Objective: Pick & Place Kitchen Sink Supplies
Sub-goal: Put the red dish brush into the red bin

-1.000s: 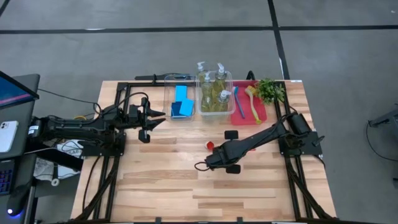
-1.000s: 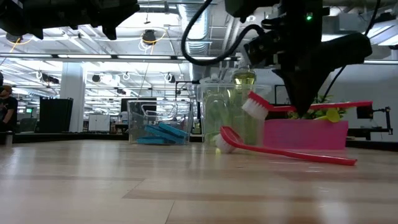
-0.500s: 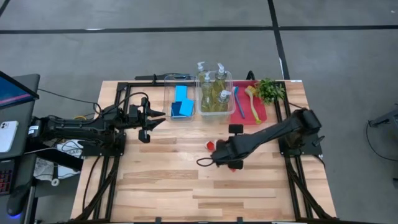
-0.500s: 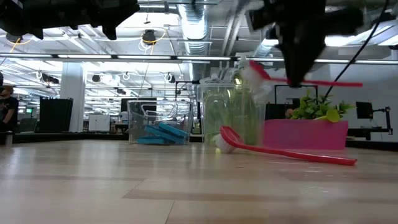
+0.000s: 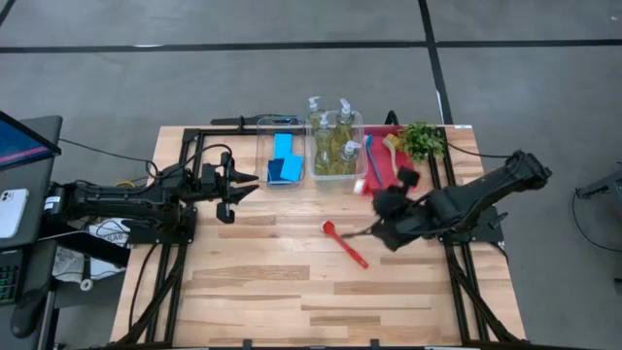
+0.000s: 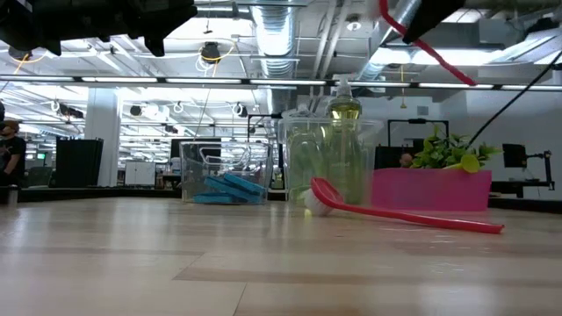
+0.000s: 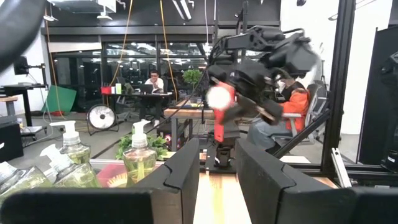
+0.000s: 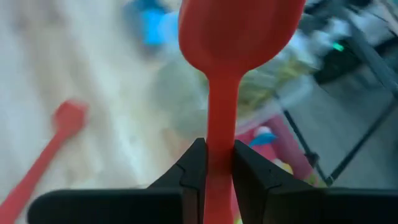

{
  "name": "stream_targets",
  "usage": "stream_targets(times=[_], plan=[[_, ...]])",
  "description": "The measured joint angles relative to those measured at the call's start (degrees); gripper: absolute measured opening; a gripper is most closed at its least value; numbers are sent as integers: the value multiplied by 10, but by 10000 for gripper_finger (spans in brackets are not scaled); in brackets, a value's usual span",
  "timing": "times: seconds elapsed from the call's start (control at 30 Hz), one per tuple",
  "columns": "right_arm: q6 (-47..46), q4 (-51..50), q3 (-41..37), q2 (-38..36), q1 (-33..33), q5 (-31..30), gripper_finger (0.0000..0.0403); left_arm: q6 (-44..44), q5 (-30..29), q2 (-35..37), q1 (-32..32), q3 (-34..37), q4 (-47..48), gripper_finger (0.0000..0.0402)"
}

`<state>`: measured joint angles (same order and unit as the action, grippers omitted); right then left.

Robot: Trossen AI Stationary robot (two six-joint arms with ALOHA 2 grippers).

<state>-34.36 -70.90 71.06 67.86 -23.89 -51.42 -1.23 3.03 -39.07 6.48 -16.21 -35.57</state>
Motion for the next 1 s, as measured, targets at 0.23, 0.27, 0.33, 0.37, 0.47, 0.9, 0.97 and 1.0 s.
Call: stream_targets(times=[0.23, 0.27, 0.33, 0.37, 0.47, 0.9, 0.97, 1.0], plan=[[-211, -5, -83, -51, 38, -115, 49, 0, 0, 0, 0, 0, 0, 104], [-233, -4, -93, -54, 48, -122, 49, 0, 0, 0, 0, 0, -1, 104], [-278, -7, -114, -57, 73, -127, 50, 0, 0, 0, 0, 0, -2, 104], [-298, -7, -121, -57, 86, -127, 51, 0, 0, 0, 0, 0, -2, 104], [-335, -7, -143, -57, 128, -123, 56, 0, 0, 0, 0, 0, -2, 104], [-314, 0, -150, -52, 273, -71, 60, 0, 0, 0, 0, 0, -1, 104], [-293, 2, -150, -45, 289, -64, 60, 0, 0, 0, 0, 0, -2, 104], [-285, 4, -150, -40, 297, -60, 60, 0, 0, 0, 0, 0, -2, 104]])
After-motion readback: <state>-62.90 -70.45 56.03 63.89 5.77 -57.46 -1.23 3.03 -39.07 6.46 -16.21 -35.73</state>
